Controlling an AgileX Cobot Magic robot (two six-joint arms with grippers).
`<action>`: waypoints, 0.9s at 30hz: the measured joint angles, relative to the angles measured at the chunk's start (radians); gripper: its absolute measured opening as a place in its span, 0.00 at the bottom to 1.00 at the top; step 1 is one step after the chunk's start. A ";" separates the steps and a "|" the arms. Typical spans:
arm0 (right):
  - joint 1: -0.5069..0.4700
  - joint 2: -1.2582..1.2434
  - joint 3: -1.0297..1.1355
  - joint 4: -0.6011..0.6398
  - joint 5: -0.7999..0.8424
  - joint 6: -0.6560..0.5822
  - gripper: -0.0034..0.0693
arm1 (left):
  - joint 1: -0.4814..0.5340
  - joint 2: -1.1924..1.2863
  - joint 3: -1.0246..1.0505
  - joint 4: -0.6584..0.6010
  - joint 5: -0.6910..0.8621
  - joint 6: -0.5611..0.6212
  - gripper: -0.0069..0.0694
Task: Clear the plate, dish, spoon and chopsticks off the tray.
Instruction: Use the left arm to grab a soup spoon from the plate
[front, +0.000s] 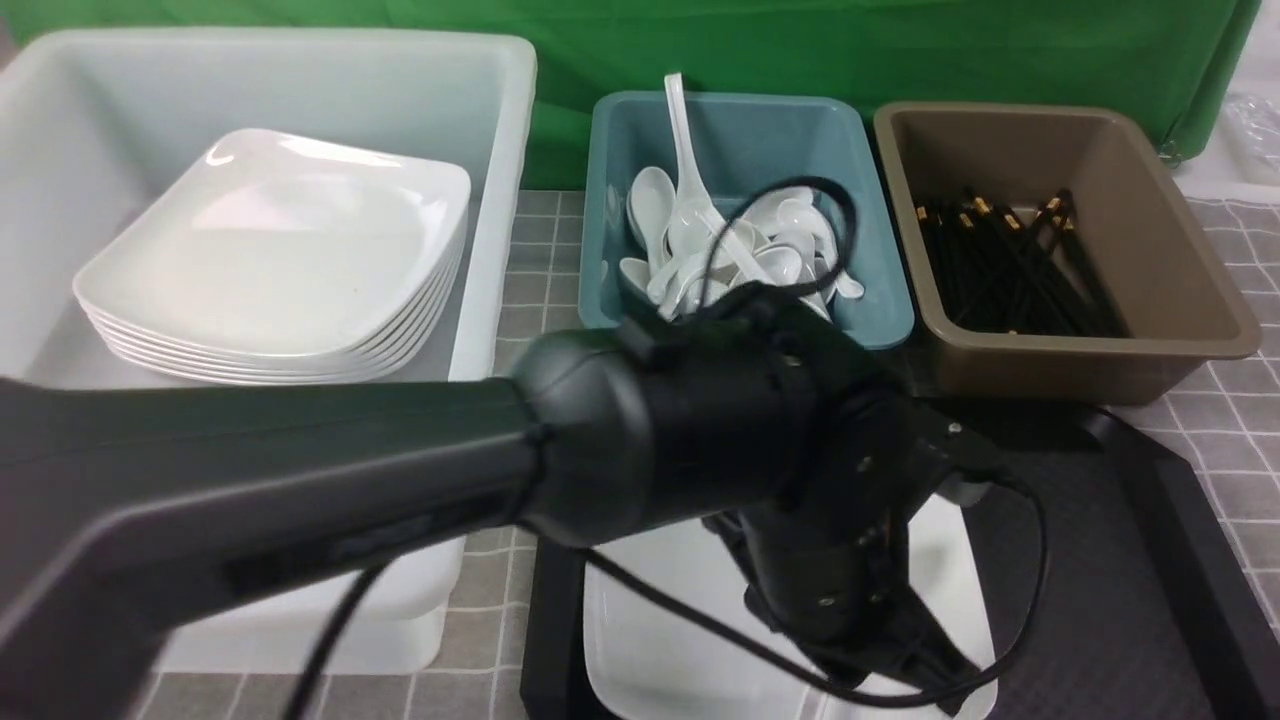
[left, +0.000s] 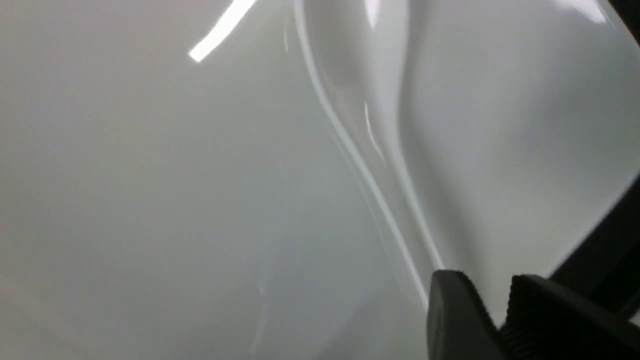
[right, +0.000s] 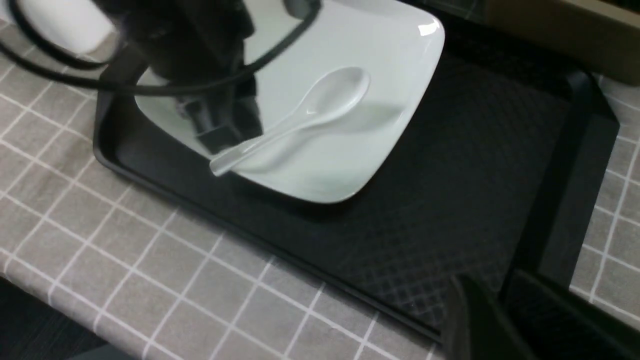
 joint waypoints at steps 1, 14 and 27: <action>0.000 0.000 0.001 0.000 0.000 -0.001 0.26 | 0.000 0.007 -0.007 0.007 -0.004 -0.007 0.38; 0.000 -0.001 0.001 0.002 0.003 -0.019 0.27 | 0.000 0.127 -0.028 0.111 -0.053 -0.069 0.53; 0.000 -0.003 0.001 0.002 0.003 -0.028 0.29 | 0.010 0.005 -0.160 0.238 0.022 -0.020 0.26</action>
